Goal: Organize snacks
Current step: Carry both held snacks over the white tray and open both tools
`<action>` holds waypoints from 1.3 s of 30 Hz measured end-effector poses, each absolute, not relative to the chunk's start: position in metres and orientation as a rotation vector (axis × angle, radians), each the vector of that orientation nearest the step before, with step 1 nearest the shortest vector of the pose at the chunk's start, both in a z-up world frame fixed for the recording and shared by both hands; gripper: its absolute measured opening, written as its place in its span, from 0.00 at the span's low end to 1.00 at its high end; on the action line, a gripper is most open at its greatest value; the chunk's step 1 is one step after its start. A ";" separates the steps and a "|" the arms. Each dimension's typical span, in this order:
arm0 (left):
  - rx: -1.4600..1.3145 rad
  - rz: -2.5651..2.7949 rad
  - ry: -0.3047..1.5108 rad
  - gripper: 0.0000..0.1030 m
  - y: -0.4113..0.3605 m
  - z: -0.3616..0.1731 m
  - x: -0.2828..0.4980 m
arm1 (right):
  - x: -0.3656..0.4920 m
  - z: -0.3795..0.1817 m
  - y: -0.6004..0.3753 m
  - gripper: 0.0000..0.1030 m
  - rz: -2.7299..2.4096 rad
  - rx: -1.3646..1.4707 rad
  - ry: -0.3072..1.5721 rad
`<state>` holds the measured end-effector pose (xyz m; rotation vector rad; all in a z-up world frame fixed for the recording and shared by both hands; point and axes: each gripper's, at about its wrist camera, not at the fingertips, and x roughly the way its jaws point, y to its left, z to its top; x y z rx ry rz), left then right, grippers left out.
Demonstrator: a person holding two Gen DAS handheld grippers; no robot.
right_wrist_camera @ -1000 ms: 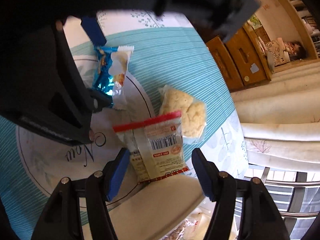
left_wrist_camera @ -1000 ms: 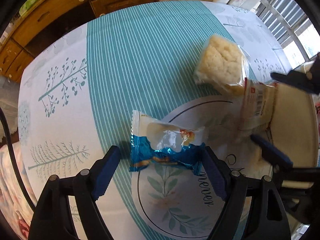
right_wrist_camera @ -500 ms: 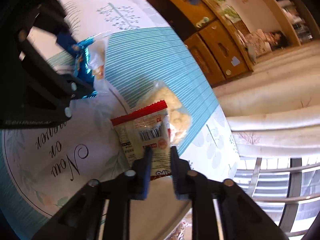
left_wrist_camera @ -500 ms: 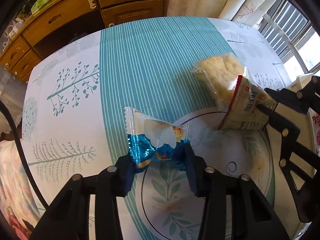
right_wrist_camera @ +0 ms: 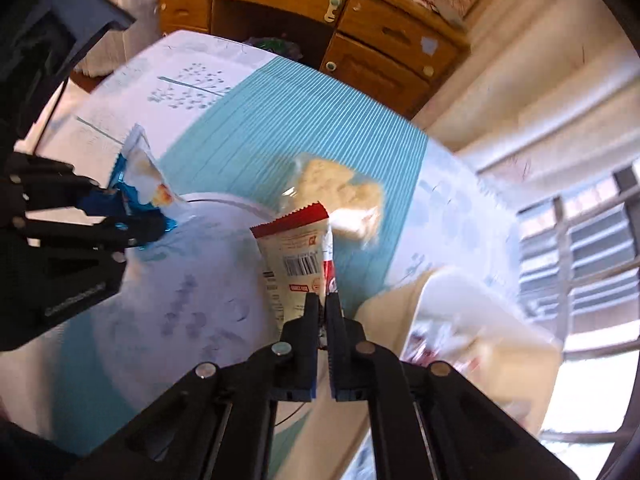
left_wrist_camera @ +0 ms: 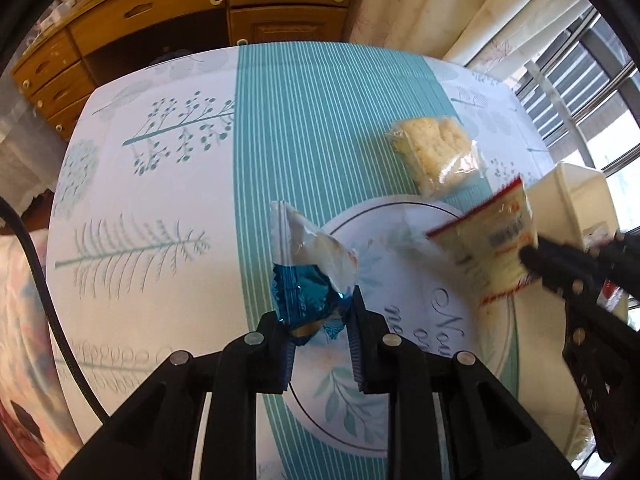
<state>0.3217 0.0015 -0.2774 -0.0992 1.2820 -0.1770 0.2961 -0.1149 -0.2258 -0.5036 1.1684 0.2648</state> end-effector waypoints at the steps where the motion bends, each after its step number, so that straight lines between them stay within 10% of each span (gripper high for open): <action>1: -0.123 -0.179 1.272 0.20 0.005 -0.274 0.316 | 0.290 -0.222 -0.117 0.03 0.279 -0.459 1.181; 34: -0.172 -0.435 0.954 0.20 -0.134 -0.101 0.192 | 0.160 -0.112 -0.284 0.05 0.293 0.127 1.086; 36: -0.147 -0.450 0.966 0.27 -0.148 -0.102 0.188 | 0.155 -0.114 -0.295 0.06 0.267 0.130 1.091; 38: -0.112 -0.455 0.971 0.55 -0.162 -0.101 0.182 | 0.154 -0.118 -0.303 0.13 0.243 0.139 1.098; 39: -0.095 -0.439 0.971 0.63 -0.166 -0.101 0.179 | 0.153 -0.120 -0.306 0.29 0.236 0.147 1.099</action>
